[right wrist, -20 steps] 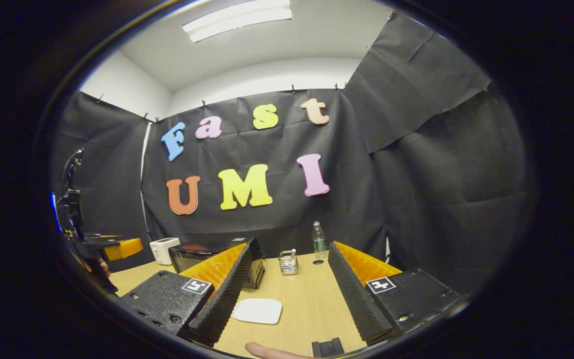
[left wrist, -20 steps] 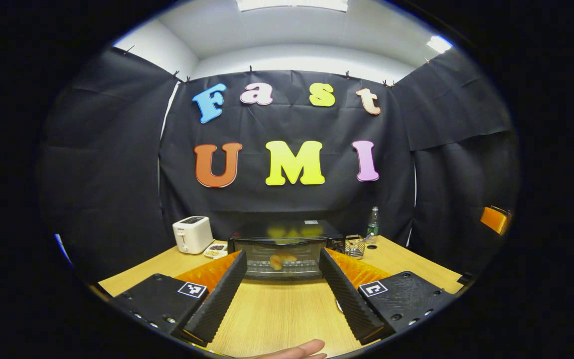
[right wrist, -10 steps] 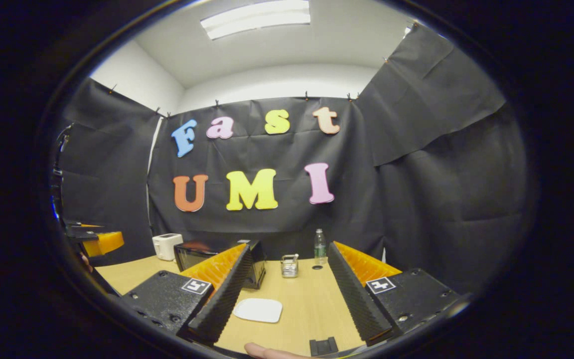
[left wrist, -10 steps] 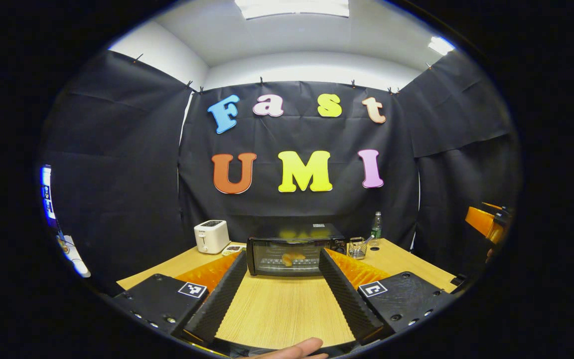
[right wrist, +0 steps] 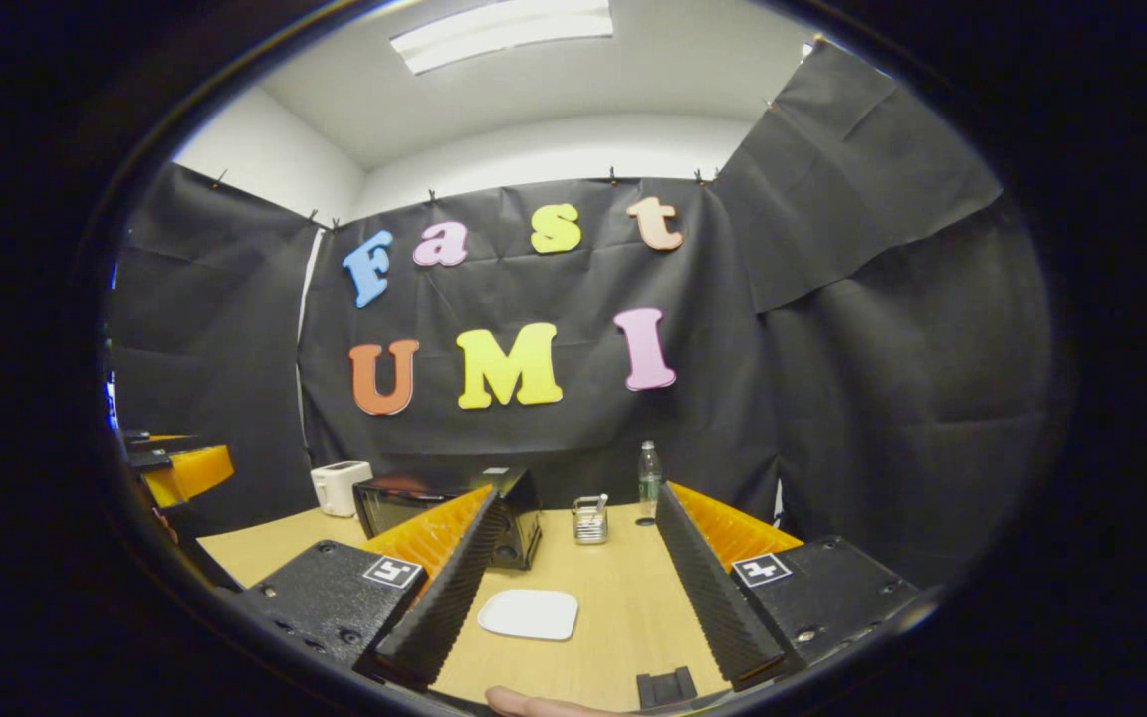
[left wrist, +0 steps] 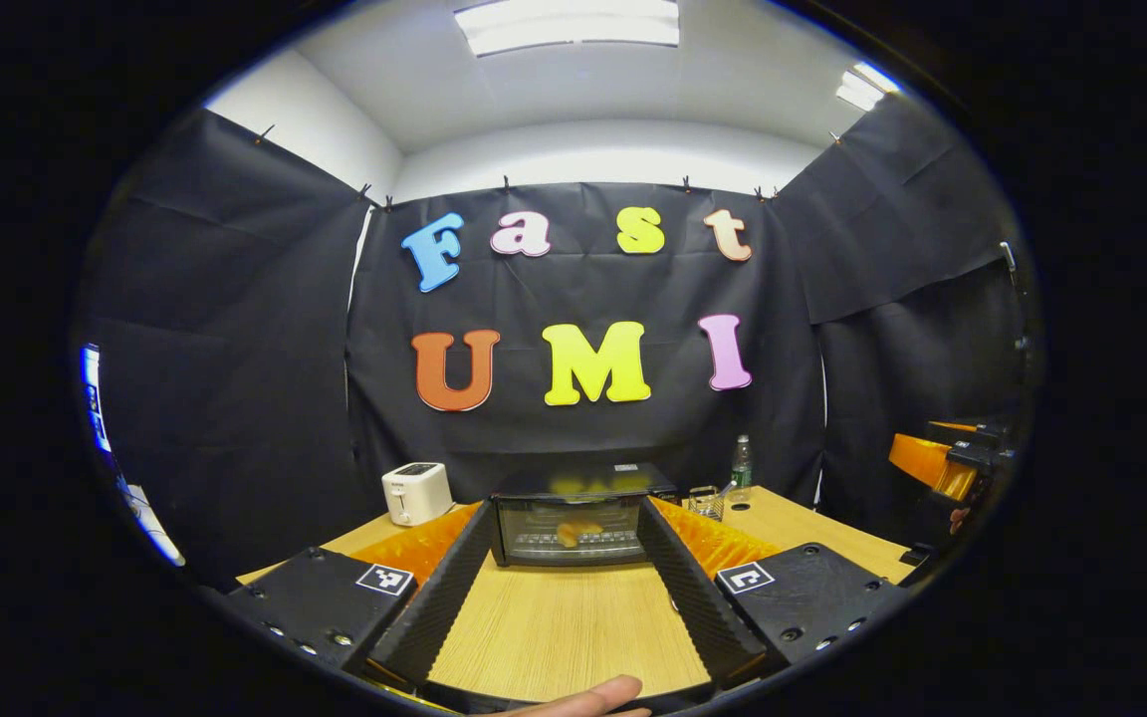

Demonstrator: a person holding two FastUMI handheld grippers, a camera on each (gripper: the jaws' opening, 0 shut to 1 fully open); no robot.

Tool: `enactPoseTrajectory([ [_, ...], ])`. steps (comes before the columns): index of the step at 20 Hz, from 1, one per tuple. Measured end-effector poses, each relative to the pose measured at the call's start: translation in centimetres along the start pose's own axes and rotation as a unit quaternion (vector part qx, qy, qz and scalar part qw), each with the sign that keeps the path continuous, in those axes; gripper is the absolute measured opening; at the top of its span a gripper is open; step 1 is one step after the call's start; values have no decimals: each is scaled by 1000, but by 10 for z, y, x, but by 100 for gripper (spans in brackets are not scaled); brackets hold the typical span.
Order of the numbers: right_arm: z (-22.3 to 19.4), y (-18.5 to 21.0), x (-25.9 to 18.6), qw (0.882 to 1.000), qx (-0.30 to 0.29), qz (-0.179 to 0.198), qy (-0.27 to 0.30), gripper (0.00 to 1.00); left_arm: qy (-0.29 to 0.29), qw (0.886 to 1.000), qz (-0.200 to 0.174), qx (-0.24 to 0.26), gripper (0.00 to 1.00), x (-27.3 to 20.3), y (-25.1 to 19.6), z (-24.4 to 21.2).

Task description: Open the electric oven with the left hand, put the food in, and close the electric oven.

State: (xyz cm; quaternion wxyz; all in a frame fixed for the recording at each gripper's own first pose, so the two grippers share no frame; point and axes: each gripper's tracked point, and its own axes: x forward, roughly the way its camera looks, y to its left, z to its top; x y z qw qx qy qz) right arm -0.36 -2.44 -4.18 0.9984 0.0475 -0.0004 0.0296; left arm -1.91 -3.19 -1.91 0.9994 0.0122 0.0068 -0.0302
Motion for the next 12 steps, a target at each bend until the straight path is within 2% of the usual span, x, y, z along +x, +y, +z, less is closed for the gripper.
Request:
enactPoseTrajectory([
  [9, -3, -8, -3, 1000, 0, -8, 1, 96, -5, 1000, -14, 8, 95, 5, -13, 0],
  [12, -3, -9, -5, 1000, 4, -4, 1, 96, -11, 1000, 3, 4, 95, 3, -5, 3],
])
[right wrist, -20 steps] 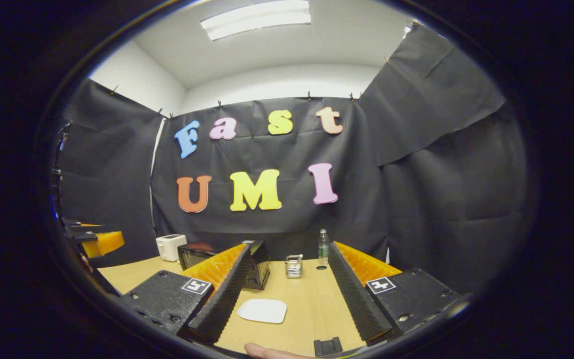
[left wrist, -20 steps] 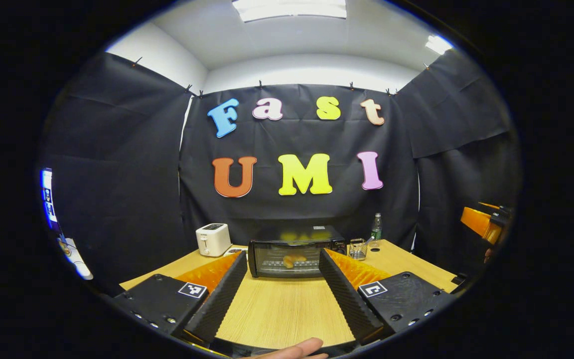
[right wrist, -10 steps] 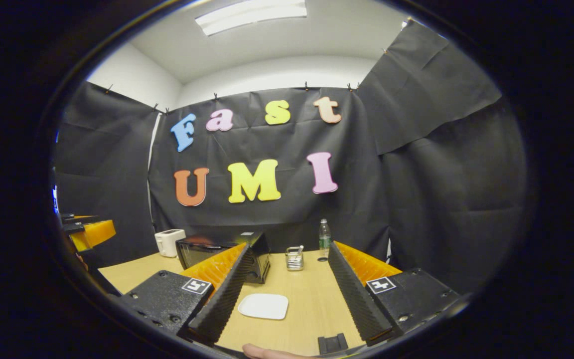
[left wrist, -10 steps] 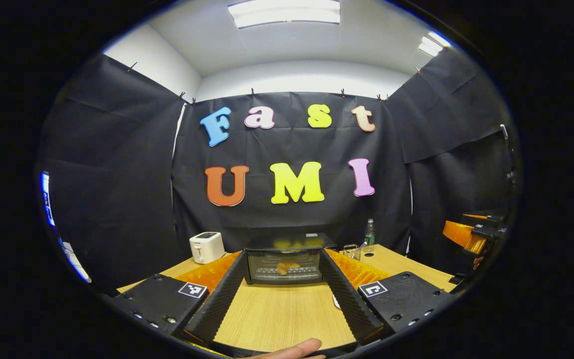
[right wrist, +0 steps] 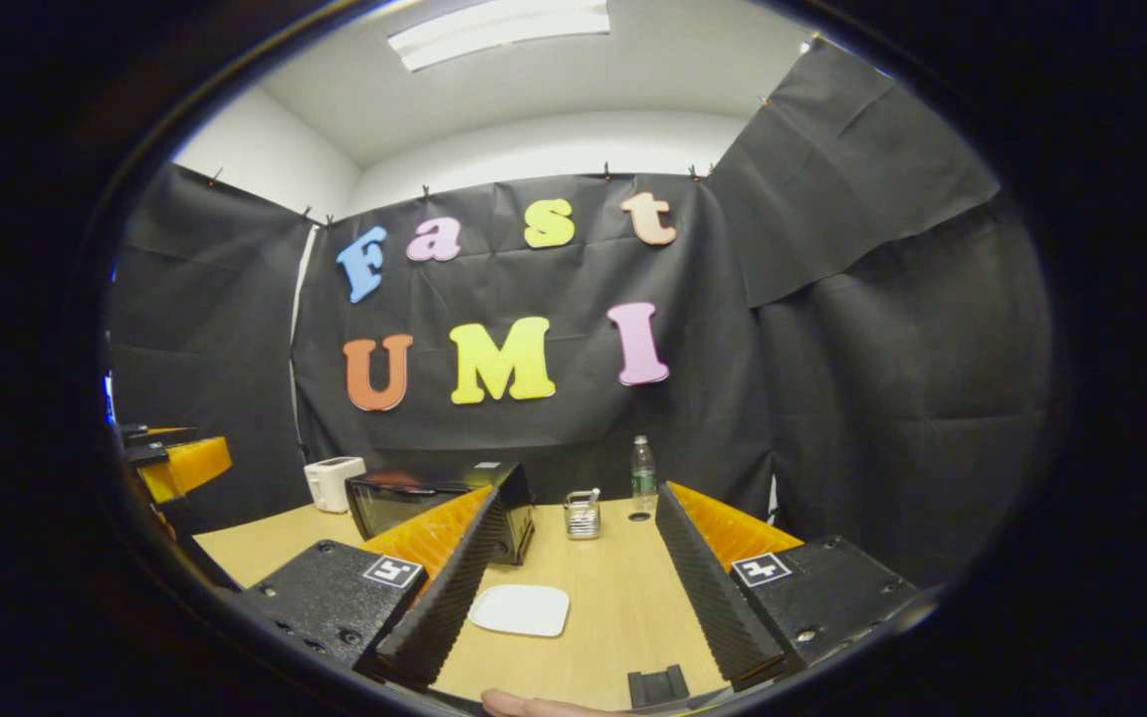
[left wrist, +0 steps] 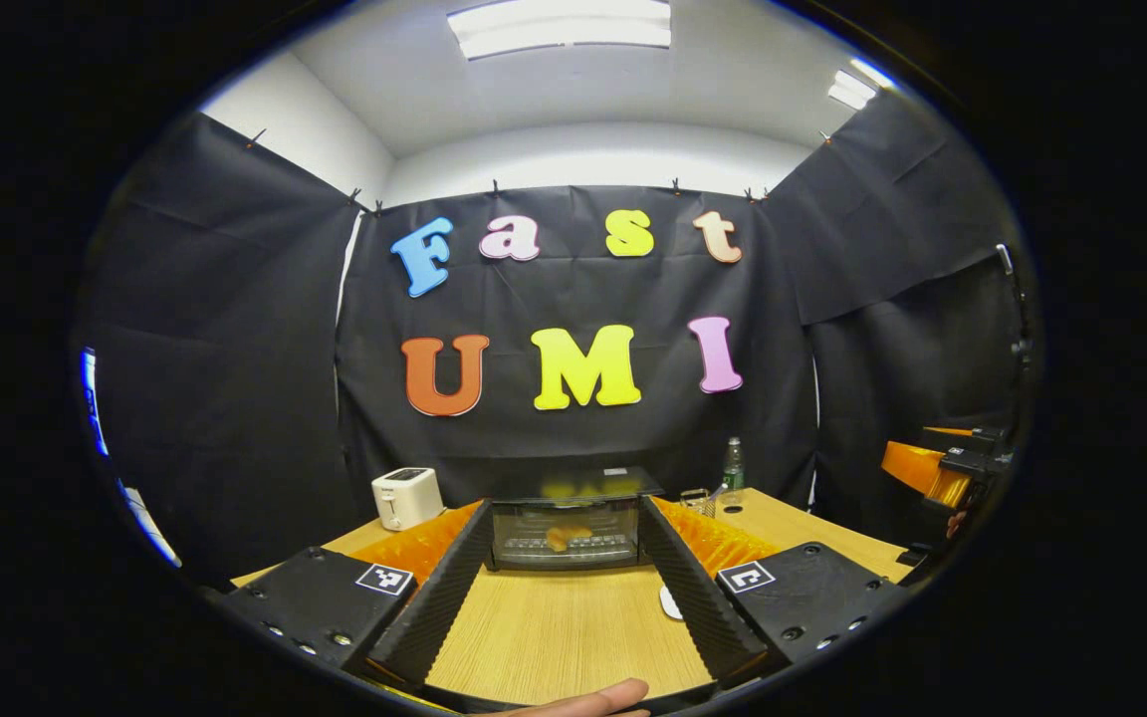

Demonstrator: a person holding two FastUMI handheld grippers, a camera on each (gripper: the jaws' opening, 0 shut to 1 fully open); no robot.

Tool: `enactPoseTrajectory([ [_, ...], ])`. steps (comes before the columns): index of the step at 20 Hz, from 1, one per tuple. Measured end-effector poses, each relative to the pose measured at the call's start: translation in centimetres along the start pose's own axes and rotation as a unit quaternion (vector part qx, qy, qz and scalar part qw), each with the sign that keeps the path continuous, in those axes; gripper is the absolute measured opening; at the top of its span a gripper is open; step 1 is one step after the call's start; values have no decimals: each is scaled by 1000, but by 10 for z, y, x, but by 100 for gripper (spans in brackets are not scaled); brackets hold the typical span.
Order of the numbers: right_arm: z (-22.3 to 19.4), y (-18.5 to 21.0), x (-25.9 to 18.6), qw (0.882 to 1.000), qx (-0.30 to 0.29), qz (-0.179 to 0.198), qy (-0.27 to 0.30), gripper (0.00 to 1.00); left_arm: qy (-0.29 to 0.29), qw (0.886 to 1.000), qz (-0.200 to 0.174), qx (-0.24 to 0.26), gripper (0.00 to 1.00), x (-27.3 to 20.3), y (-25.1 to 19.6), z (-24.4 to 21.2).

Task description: Open the electric oven with the left hand, put the food in, and close the electric oven.

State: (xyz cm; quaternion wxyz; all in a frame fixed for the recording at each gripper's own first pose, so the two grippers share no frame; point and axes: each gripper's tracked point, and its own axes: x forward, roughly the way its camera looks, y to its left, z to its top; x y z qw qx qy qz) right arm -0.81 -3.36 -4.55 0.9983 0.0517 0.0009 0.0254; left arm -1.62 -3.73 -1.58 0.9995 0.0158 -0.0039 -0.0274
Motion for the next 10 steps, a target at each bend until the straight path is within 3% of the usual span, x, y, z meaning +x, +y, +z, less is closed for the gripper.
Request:
enactPoseTrajectory([
  [10, -8, 3, 3, 1000, 6, 7, 5, 98, 18, 1000, -1, -9, 95, 3, 4, -17],
])
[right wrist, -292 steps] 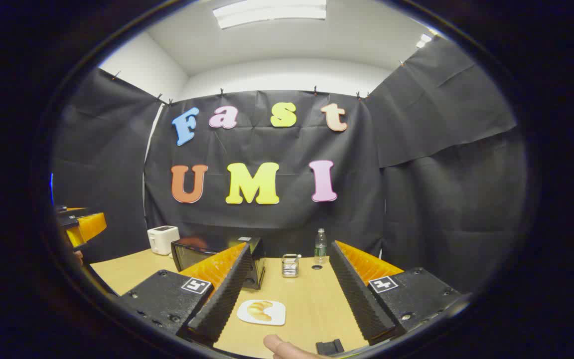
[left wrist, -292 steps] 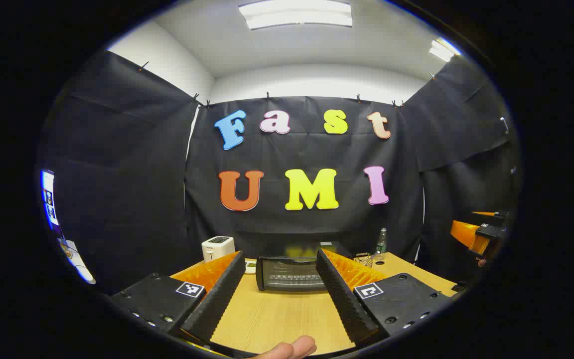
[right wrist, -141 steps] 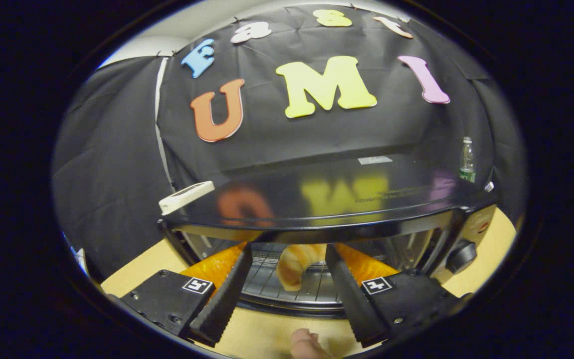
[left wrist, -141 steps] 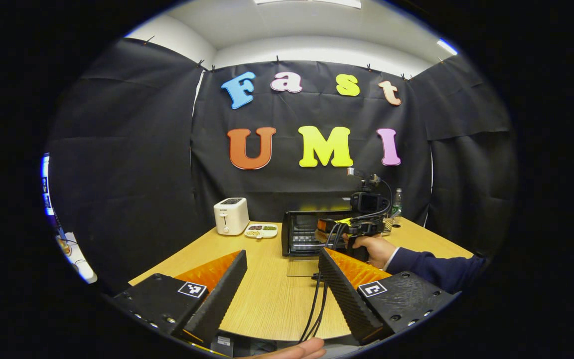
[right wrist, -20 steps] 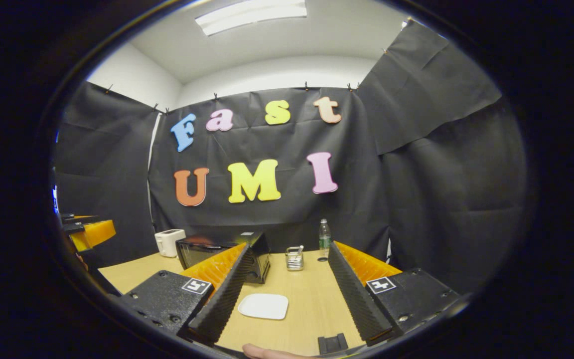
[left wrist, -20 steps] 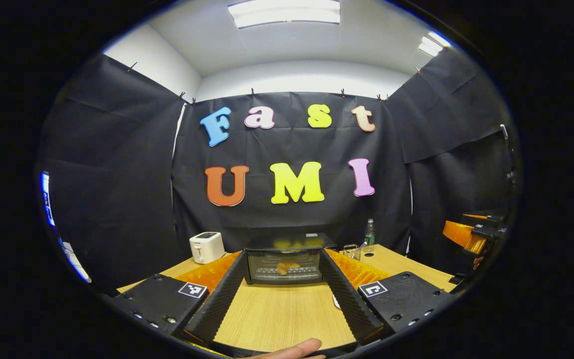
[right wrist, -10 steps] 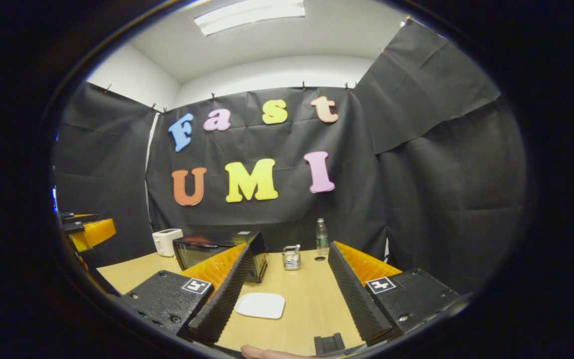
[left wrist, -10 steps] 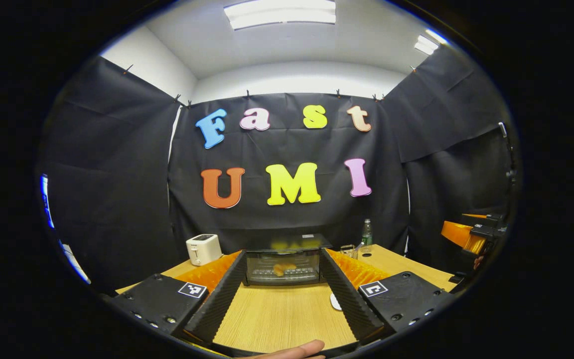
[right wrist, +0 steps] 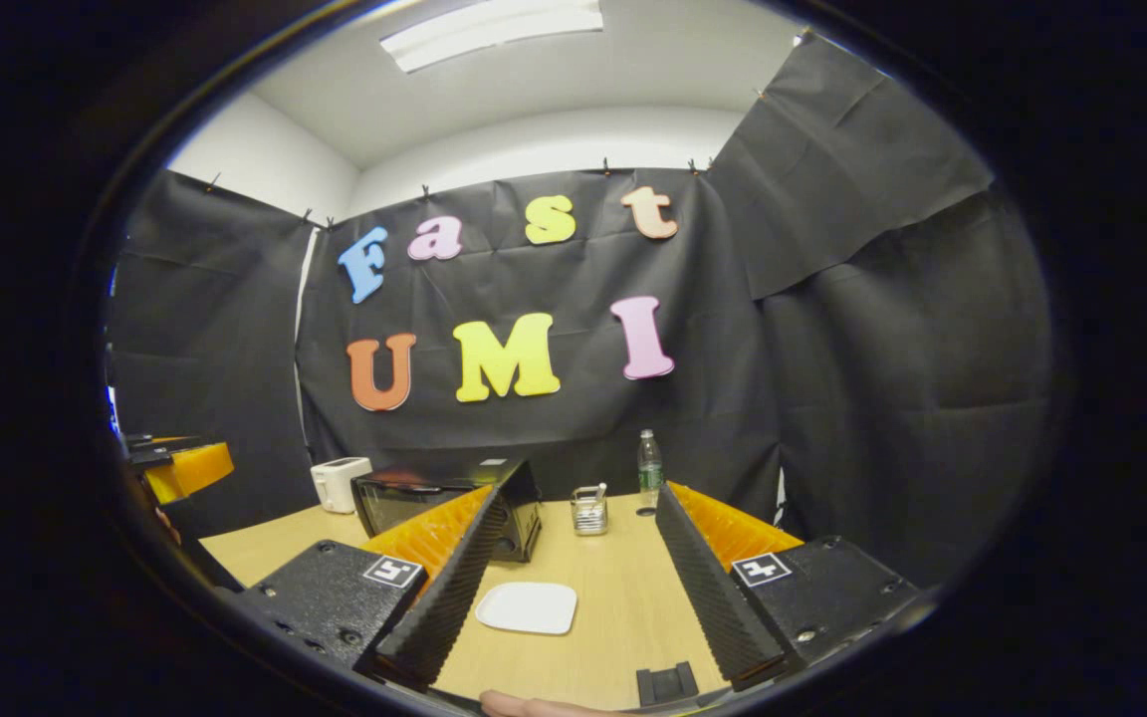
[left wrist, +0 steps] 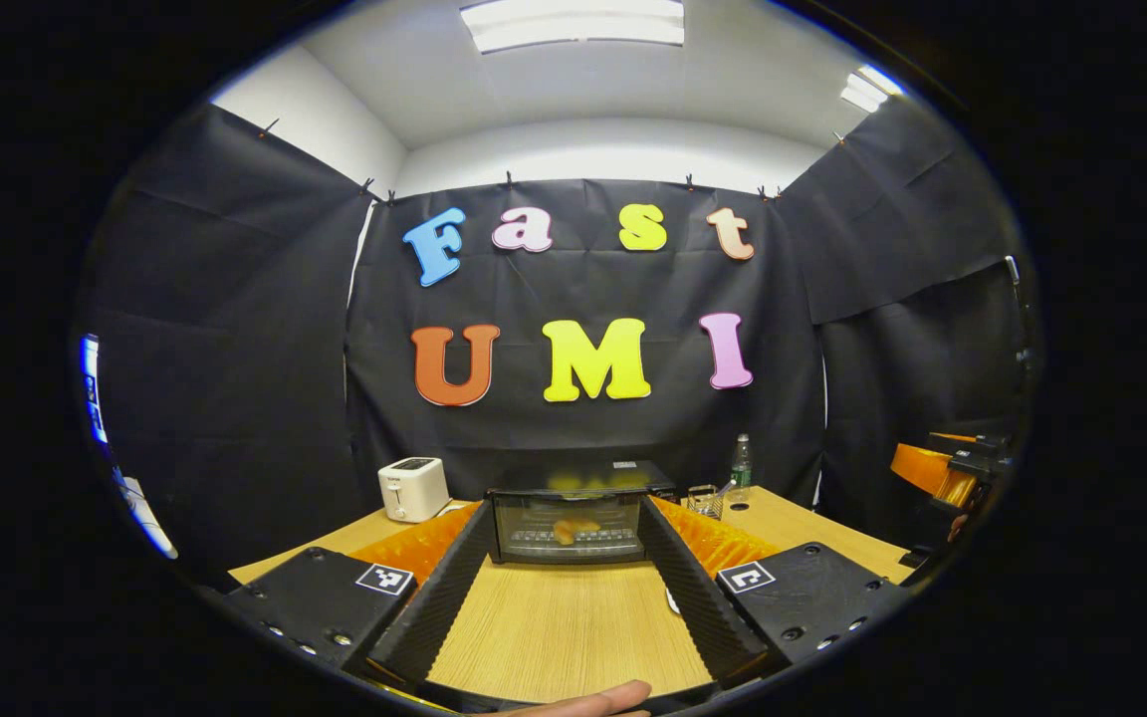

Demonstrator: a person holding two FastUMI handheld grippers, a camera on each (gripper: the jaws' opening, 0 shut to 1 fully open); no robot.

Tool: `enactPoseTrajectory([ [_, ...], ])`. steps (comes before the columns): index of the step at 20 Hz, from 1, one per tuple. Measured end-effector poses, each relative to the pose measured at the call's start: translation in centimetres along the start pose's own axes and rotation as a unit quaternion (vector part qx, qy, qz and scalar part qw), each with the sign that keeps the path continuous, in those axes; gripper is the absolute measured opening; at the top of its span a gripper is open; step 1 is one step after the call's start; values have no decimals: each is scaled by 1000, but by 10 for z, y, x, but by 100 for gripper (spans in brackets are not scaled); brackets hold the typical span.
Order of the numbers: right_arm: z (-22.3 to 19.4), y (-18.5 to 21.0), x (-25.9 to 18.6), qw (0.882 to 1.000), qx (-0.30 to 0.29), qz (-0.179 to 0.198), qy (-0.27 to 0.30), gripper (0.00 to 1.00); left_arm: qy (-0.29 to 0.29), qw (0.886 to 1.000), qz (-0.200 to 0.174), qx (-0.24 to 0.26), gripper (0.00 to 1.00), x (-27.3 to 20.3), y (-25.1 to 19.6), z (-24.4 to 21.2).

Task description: Open the electric oven with the left hand, put the food in, and close the electric oven.

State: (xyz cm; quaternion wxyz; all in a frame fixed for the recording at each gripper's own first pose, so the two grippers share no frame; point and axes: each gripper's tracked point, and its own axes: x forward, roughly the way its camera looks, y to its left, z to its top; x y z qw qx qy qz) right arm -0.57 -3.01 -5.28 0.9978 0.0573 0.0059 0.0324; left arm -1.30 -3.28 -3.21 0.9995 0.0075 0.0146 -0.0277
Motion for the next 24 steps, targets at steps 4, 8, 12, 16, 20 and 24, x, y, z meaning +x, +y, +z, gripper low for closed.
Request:
enactPoseTrajectory([
  [4, -4, -2, 0, 1000, -1, -1, 3, 96, 3, 1000, -1, 7, 95, -1, -2, -2],
  [8, -4, 3, -1, 1000, 0, 4, 0, 98, 10, 1000, 4, 11, 95, -2, 0, -9],
  [12, -5, 7, 0, 1000, -6, 7, 1, 98, 14, 1000, 8, 6, 95, -3, 5, -13],
  [16, -4, 11, -2, 1000, -9, 10, -5, 96, 22, 1000, 14, -7, 96, -2, 11, -19],
  [20, -5, 11, -2, 1000, -8, 10, -3, 98, 27, 999, 15, -16, 95, -1, 11, -23],
  [24, -5, 10, -1, 1000, -10, 10, -4, 96, 32, 999, 8, -15, 89, -1, 6, -26],
])
